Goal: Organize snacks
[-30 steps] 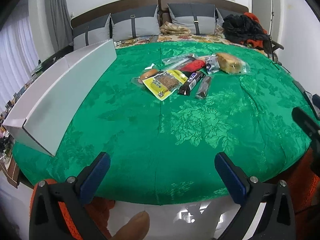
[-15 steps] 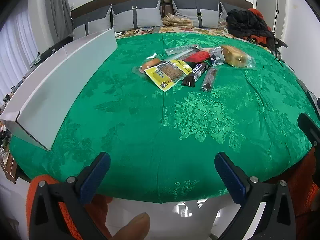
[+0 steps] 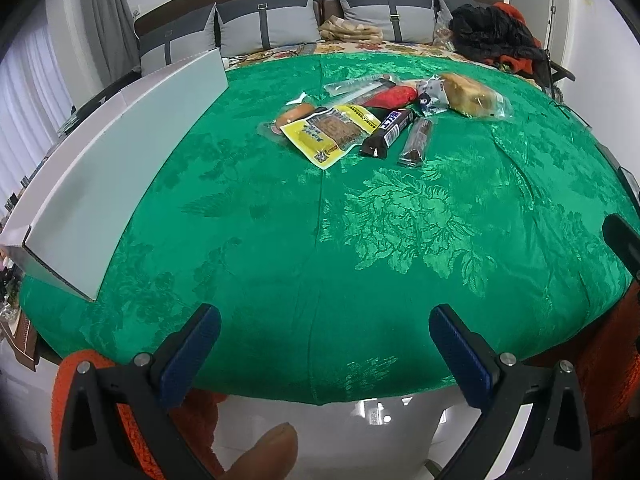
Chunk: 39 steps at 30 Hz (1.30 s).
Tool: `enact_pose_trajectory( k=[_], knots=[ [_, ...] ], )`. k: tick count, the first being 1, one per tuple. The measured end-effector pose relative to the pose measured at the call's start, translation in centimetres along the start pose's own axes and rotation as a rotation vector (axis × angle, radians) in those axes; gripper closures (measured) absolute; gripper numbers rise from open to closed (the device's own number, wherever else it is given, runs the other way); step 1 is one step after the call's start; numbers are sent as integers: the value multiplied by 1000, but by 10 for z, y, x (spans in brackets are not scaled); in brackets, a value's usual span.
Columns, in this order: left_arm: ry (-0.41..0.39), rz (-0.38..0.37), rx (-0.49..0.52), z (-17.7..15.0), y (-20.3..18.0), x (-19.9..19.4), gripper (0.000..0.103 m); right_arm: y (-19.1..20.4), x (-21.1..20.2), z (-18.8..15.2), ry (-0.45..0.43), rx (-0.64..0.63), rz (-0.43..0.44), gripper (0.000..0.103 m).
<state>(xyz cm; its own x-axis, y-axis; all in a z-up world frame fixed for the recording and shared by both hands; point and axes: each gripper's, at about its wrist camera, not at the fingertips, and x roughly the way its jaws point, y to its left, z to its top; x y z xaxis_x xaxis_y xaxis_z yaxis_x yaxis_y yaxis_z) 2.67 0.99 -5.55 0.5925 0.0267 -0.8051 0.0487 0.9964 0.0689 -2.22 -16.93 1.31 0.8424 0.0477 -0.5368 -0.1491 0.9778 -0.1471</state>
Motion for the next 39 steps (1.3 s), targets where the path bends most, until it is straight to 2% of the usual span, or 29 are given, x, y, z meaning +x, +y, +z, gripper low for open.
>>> enact_pose_trajectory(
  k=[21, 25, 30, 33, 39],
  knots=[
    [37, 11, -12, -1, 4, 12, 0, -1, 6, -5, 20, 6, 10, 10],
    [78, -32, -51, 11, 13, 29, 0, -2, 12, -6, 46, 18, 17, 10],
    [125, -9, -32, 27, 18, 58, 0, -2, 22, -10, 88, 32, 36, 10],
    [146, -41, -80, 33, 27, 67, 0, -5, 22, -10, 93, 44, 50, 10],
    [105, -39, -77, 35, 29, 70, 0, -17, 29, -10, 113, 122, 86, 10]
  ],
)
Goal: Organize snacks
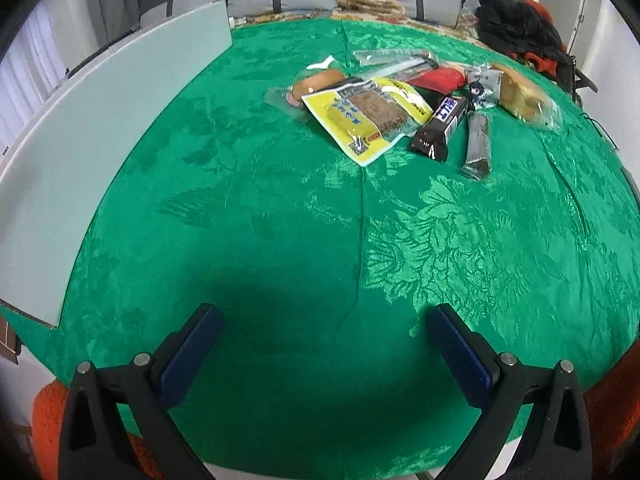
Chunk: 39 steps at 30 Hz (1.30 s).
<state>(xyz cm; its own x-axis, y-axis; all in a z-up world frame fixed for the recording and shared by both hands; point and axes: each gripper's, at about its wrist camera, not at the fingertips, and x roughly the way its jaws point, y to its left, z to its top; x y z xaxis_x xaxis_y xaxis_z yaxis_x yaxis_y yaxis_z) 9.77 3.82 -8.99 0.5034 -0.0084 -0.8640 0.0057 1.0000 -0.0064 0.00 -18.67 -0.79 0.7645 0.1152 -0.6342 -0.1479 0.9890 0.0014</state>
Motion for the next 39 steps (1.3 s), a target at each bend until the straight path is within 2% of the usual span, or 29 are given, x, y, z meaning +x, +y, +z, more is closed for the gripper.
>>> enact_pose_trajectory(
  k=[3, 6, 7, 10, 13, 16, 17, 18, 20, 22, 26, 28, 31, 34, 36, 39],
  knots=[
    [13, -16, 31, 4, 1, 2, 0, -9, 3, 3, 10, 45, 19, 10],
    [138, -46, 101, 30, -1, 13, 0, -17, 6, 4, 20, 83, 29, 10],
    [150, -60, 135, 43, -2, 16, 1, -19, 6, 4, 23, 95, 33, 10],
    [86, -48, 226, 84, -12, 16, 1, -26, 6, 5, 23, 123, 43, 10],
    [65, -32, 311, 119, -27, 31, 2, -31, 4, 5, 24, 143, 50, 10],
    [85, -34, 371, 135, -40, 55, 12, -35, 4, 5, 31, 152, 48, 10],
    [110, -30, 379, 136, -42, 65, 14, -35, 3, 4, 32, 152, 48, 10],
    [117, -62, 368, 138, -41, 69, 16, -35, 3, 4, 31, 152, 45, 10],
    [137, -140, 322, 138, -35, 70, 33, -35, 1, 3, 27, 150, 44, 10],
    [145, -190, 320, 128, -33, 63, 35, -35, 2, 4, 26, 150, 46, 10],
    [176, -225, 410, 105, -40, 51, 35, -34, 8, 5, 40, 156, 53, 10],
    [193, -257, 417, 95, -39, 44, 35, -32, 10, 5, 47, 146, 52, 10],
    [182, -262, 411, 93, -41, 38, 32, -28, 7, 5, 39, 125, 57, 10],
    [156, -215, 393, 101, -41, 36, 30, -27, 5, 5, 32, 122, 60, 10],
    [144, -193, 346, 109, -40, 41, 30, -28, 6, 4, 41, 124, 61, 10],
    [148, -227, 262, 119, -35, 53, 30, -29, 6, 3, 48, 124, 61, 10]
  ],
)
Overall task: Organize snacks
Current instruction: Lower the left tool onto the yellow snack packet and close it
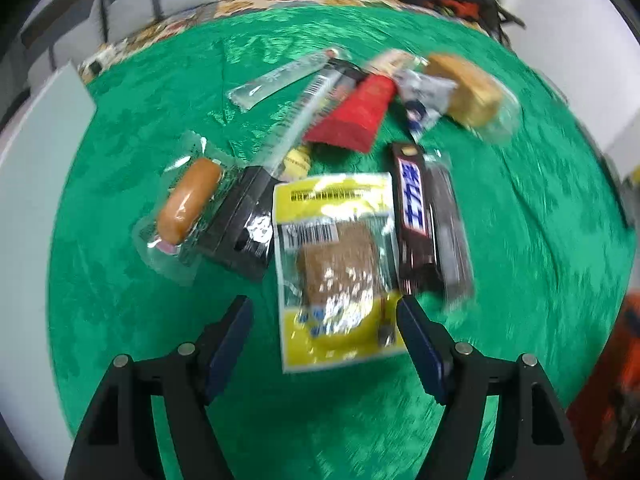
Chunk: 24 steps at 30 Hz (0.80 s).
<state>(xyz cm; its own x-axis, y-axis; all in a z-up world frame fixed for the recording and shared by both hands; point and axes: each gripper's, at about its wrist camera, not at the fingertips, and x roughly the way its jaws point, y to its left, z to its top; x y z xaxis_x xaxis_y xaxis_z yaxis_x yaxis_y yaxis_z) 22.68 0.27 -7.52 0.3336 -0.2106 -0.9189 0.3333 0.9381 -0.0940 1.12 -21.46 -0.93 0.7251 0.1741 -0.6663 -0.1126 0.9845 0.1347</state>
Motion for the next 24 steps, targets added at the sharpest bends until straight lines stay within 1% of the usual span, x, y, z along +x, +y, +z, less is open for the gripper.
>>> enact_pose_trajectory(
  k=[1, 2, 3, 4, 5, 6, 9, 10, 11, 14, 16, 19, 20, 21, 22, 23, 24],
  knots=[
    [2, -15, -13, 0, 1, 3, 29, 0, 0, 0, -1, -1, -1, 10],
    [-17, -17, -9, 1, -1, 3, 30, 0, 0, 0, -3, -1, -2, 10],
    [-19, -15, 1, 1, -1, 3, 30, -1, 0, -1, -3, -1, -3, 10],
    [-22, -11, 13, 1, -3, 3, 34, -1, 0, -1, -2, 0, -4, 10],
    [-28, -9, 30, -1, -6, 2, 51, -2, 0, -1, 0, 4, -4, 10],
    [-31, 2, 45, -4, -8, 0, 51, -3, 0, -2, 3, 8, -5, 10],
    [-33, -20, 45, -14, -8, -6, 56, -4, 3, -1, 12, 15, -7, 10],
    [-39, -22, 40, -19, -7, -11, 62, -3, 3, -1, 15, 14, -7, 10],
    [-49, -18, 21, -25, -4, -17, 75, -3, 4, -1, 18, 10, -8, 10],
    [-42, -46, -60, -43, 8, -29, 83, 0, 5, -1, 22, -4, -8, 10],
    [-23, -34, -67, -59, 9, -30, 85, 1, 6, -1, 24, -11, -9, 10],
    [-40, -7, -46, -78, 6, -38, 83, 3, 8, -2, 32, -13, -12, 10],
    [-39, -4, -52, -81, 7, -39, 77, 3, 9, -3, 34, -15, -14, 10],
    [-41, -12, -60, -83, 7, -41, 70, 4, 9, -3, 36, -15, -14, 10],
    [-45, -21, -68, -83, 8, -42, 51, 4, 9, -3, 36, -14, -13, 10],
    [-51, -23, -73, -83, 10, -43, 37, 4, 9, -3, 36, -12, -12, 10],
    [-66, -25, -76, -82, 10, -46, 33, 3, 9, -3, 35, -9, -13, 10]
  ],
)
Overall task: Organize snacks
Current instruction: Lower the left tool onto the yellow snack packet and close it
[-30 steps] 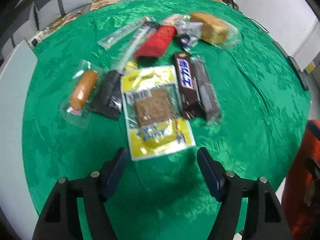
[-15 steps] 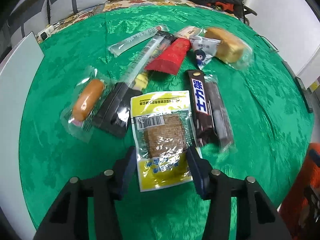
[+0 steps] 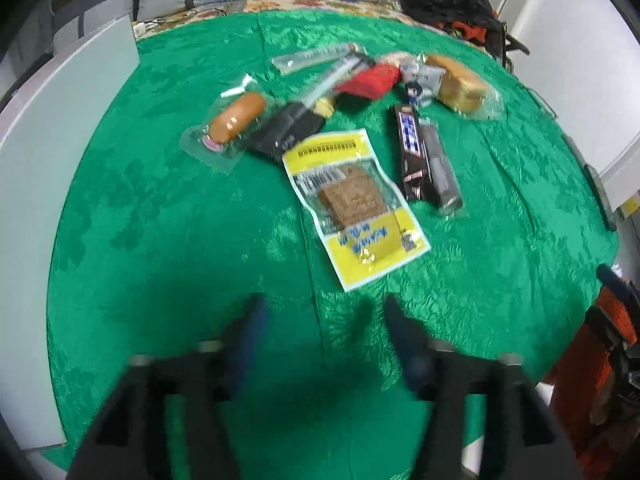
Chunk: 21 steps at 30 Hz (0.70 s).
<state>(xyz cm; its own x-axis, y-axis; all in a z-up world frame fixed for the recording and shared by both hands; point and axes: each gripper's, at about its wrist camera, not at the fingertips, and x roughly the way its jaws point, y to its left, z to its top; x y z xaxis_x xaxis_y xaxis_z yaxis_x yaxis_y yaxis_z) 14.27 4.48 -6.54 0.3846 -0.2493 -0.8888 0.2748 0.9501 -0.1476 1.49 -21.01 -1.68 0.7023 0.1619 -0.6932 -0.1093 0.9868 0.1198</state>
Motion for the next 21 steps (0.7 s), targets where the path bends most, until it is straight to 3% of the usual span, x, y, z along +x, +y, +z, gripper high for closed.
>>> enact_pose_trajectory(
  k=[3, 7, 9, 12, 17, 21],
  knots=[
    [-11, -17, 7, 8, -3, -2, 32, -2, 1, -1, 3, 12, -3, 10],
    [34, 2, 36, 30, -17, 16, 32, -2, 4, -2, 19, 19, -7, 10],
    [57, 30, 17, 42, -24, 28, 32, -2, 5, -2, 20, 16, -6, 10],
    [54, 133, -58, 56, -31, 43, 32, 0, 4, -2, 18, 8, -3, 10],
    [31, 181, -65, 53, -28, 45, 25, -5, 3, -3, 28, 29, -3, 10],
    [46, 180, -72, 44, -4, 36, 26, -15, 6, -2, 40, 77, -1, 10]
  ],
)
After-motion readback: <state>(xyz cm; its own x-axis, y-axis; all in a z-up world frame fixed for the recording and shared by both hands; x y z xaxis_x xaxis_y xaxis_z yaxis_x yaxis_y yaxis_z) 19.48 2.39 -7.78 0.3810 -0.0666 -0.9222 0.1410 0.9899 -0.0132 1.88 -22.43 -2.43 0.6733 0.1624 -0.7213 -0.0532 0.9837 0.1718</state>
